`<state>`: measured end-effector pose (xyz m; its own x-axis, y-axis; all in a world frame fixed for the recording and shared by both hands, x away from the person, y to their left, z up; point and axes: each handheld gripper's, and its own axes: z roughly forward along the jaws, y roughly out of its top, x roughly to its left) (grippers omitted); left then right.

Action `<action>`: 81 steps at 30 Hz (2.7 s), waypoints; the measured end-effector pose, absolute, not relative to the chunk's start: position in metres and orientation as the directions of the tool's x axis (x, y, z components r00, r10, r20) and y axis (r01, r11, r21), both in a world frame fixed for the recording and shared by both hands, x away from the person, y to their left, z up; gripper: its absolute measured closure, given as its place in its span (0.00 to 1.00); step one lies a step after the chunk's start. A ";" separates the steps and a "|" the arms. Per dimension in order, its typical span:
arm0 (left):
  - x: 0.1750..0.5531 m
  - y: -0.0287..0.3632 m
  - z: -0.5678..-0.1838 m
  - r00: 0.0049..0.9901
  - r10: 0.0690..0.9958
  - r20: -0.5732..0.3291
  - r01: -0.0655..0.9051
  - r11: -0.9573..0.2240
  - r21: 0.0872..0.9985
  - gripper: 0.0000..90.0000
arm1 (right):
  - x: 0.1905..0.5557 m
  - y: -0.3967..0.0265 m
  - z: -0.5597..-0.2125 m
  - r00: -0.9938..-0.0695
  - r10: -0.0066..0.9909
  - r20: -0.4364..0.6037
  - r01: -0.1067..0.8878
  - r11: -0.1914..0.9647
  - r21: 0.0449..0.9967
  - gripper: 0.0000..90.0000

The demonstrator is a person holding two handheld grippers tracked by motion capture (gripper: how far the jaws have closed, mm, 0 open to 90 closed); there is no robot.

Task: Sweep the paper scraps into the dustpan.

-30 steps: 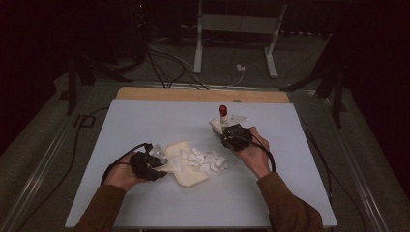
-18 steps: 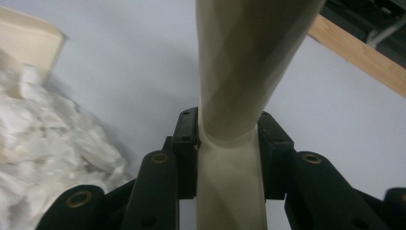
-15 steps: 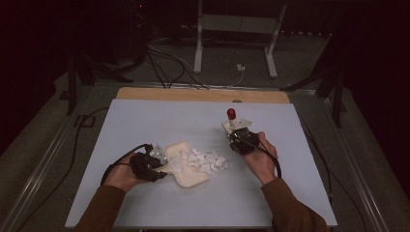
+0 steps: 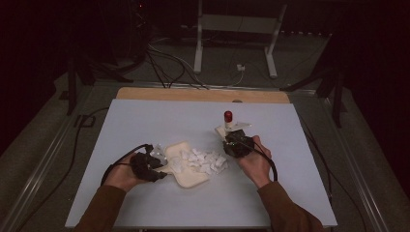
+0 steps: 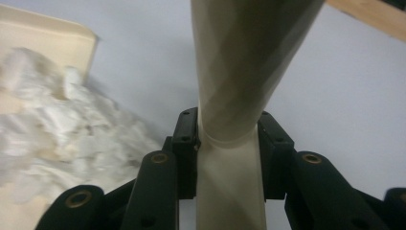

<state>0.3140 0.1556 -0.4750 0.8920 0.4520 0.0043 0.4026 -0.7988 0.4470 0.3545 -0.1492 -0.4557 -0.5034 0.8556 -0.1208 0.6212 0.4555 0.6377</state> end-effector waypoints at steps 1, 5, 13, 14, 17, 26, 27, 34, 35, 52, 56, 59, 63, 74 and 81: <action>0.314 0.156 -0.475 0.892 0.452 0.004 0.403 -0.799 0.447 0.74 | 0.354 -0.148 -0.455 -0.503 0.856 -0.116 0.623 0.453 0.638 0.74; 0.314 0.155 -0.475 0.890 0.456 0.001 0.407 -0.795 0.449 0.74 | 0.351 -0.142 -0.454 -0.508 0.858 -0.081 0.630 0.434 0.645 0.74; 0.314 0.155 -0.475 0.892 0.452 0.001 0.405 -0.799 0.445 0.74 | 0.344 -0.124 -0.453 -0.533 0.845 -0.046 0.627 0.430 0.649 0.74; 0.314 0.155 -0.475 0.892 0.453 0.000 0.405 -0.798 0.445 0.74 | 0.343 -0.122 -0.453 -0.537 0.842 -0.046 0.624 0.434 0.649 0.74; 0.314 0.155 -0.475 0.891 0.454 0.000 0.406 -0.798 0.446 0.74 | 0.342 -0.116 -0.452 -0.543 0.838 -0.042 0.623 0.436 0.649 0.75; 0.314 0.153 -0.476 0.891 0.455 0.003 0.406 -0.797 0.447 0.74 | 0.336 -0.098 -0.453 -0.556 0.831 -0.022 0.621 0.433 0.654 0.75; 0.314 0.153 -0.476 0.891 0.455 0.001 0.406 -0.797 0.448 0.74 | 0.336 -0.096 -0.453 -0.558 0.830 -0.019 0.621 0.432 0.654 0.75; 0.314 0.151 -0.477 0.891 0.454 0.000 0.405 -0.795 0.451 0.74 | 0.338 -0.082 -0.450 -0.570 0.821 0.009 0.625 0.427 0.653 0.75; 0.313 0.150 -0.477 0.890 0.456 -0.001 0.407 -0.792 0.454 0.74 | 0.338 -0.079 -0.450 -0.573 0.819 0.011 0.626 0.428 0.652 0.75; 0.312 0.150 -0.482 0.883 0.469 -0.011 0.419 -0.778 0.468 0.74 | 0.325 -0.049 -0.446 -0.636 0.772 0.013 0.583 0.469 0.663 0.75; 0.312 0.149 -0.483 0.882 0.471 -0.011 0.419 -0.775 0.474 0.74 | 0.323 -0.046 -0.446 -0.643 0.765 0.029 0.585 0.466 0.664 0.75; 0.312 0.149 -0.484 0.880 0.474 -0.009 0.419 -0.769 0.482 0.74 | 0.321 -0.045 -0.445 -0.646 0.763 0.032 0.584 0.467 0.664 0.75; 0.312 0.147 -0.484 0.878 0.479 -0.007 0.421 -0.764 0.489 0.74 | 0.319 -0.043 -0.445 -0.651 0.759 0.033 0.580 0.469 0.666 0.75; 0.307 0.151 -0.492 0.866 0.501 -0.017 0.423 -0.713 0.559 0.74 | 0.320 -0.046 -0.444 -0.668 0.744 0.021 0.570 0.493 0.658 0.75; 0.304 0.151 -0.496 0.861 0.509 -0.015 0.423 -0.697 0.579 0.74 | 0.322 -0.051 -0.443 -0.668 0.744 0.023 0.573 0.495 0.653 0.75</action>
<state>0.3044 0.1508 -0.4956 0.8607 0.5089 -0.0154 0.4225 -0.6971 0.5792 0.3221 -0.0505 -0.4434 -0.6680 0.7438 0.0228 0.5731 0.4946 0.6534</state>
